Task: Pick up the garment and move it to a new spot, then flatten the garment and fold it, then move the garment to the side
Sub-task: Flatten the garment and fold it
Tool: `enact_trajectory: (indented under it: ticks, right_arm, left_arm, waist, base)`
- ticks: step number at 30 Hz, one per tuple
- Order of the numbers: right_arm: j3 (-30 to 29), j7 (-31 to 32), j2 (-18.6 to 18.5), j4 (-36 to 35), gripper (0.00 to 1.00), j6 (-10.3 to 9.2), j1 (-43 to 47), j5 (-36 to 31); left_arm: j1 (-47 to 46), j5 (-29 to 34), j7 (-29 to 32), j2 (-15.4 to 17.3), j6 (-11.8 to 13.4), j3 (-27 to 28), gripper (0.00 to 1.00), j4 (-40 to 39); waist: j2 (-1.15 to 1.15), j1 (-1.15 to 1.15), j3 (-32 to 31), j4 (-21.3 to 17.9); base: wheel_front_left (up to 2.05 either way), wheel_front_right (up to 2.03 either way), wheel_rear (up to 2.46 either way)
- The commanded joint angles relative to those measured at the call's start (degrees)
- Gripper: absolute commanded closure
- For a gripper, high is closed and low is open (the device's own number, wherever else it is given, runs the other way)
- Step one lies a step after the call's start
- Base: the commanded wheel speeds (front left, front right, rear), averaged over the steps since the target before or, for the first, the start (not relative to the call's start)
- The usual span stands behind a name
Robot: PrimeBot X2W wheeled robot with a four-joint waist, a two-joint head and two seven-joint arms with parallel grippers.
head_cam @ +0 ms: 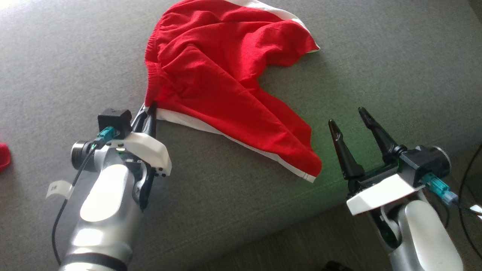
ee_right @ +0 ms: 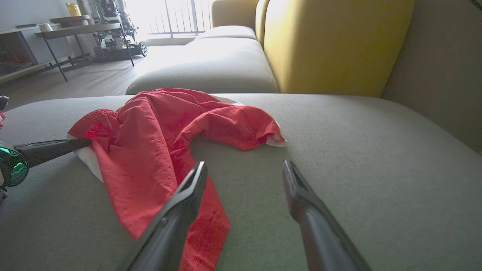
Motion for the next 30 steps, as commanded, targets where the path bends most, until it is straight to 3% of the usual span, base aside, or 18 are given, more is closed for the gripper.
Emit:
enact_trajectory:
  ticks: [1,10,30]
  right_arm:
    - [1.20,-0.53,0.29,-0.63,0.00,-0.02,0.31,1.42]
    - [8.74,2.69,0.29,7.41,0.00,-0.02,1.65,11.72]
    - [12.81,8.54,0.29,19.78,0.00,-0.02,-0.21,28.22]
  left_arm:
    - [-0.01,-0.39,-0.25,1.02,-0.38,1.23,1.00,-1.74]
    - [3.23,-0.18,-0.27,1.16,-0.74,0.59,1.00,-9.51]
    - [5.07,0.09,-0.28,1.19,0.88,-0.93,1.00,-16.34]
  waist:
    - [0.00,0.00,-0.34,0.53]
    - [0.00,0.00,-0.77,2.40]
    - [0.00,0.00,-0.81,5.45]
  base:
    - [0.00,0.00,0.00]
    - [0.00,0.00,0.00]
    - [0.00,0.00,0.00]
